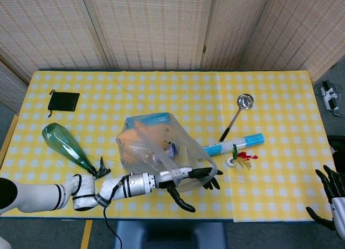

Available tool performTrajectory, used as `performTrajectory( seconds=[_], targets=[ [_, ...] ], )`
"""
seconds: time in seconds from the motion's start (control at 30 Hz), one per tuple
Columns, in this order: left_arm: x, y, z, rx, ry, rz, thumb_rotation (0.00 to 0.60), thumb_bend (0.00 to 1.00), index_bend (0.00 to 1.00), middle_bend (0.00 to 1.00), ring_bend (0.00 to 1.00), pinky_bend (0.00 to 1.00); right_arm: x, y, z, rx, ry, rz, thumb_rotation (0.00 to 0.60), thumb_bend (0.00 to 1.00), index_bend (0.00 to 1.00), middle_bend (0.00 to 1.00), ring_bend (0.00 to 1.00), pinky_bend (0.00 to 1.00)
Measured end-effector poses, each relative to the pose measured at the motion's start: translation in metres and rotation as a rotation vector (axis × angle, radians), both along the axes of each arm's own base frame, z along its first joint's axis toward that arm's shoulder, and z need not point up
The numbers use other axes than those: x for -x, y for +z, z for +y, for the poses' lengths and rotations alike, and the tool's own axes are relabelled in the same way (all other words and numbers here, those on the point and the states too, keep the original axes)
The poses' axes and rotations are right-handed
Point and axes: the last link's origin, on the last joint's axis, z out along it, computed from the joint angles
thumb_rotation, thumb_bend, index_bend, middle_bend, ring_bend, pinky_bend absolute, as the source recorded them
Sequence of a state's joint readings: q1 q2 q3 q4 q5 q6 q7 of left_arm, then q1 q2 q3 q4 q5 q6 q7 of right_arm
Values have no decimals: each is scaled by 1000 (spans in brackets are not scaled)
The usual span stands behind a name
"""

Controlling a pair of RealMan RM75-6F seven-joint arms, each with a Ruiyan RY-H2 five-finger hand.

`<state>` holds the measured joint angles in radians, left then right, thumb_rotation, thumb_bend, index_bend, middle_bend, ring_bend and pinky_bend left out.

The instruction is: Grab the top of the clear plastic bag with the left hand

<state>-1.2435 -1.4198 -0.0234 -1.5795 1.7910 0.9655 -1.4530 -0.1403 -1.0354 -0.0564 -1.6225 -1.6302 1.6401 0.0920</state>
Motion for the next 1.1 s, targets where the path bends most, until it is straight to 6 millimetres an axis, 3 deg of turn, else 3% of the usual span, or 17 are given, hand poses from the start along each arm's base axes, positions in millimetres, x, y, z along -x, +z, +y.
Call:
performTrajectory(
  seconds=[0.2, 0.37, 0.63, 0.93, 1.1],
  targets=[
    [-5, 2, -6, 111, 19, -44, 445, 61, 147, 290, 266, 282, 1, 1, 1, 2, 1, -1, 600, 235, 0, 0, 0, 0],
    [-8, 6, -9, 164, 12, -71, 514, 62, 222, 290, 213, 465, 1, 0, 0, -2, -1, 1, 600, 234, 0, 0, 0, 0],
    [-12, 14, -14, 262, 40, -122, 600, 61, 228, 290, 224, 468, 1, -1, 0, -5, -3, 2, 600, 234, 0, 0, 0, 0],
    [-17, 27, -10, 371, 135, -206, 600, 62, 227, 290, 229, 473, 1, -1, 0, -9, -3, 0, 600, 235, 0, 0, 0, 0],
    [-18, 37, -6, 378, 165, -225, 600, 83, 234, 316, 310, 517, 1, -2, -1, -15, -3, 1, 600, 235, 0, 0, 0, 0]
  ],
)
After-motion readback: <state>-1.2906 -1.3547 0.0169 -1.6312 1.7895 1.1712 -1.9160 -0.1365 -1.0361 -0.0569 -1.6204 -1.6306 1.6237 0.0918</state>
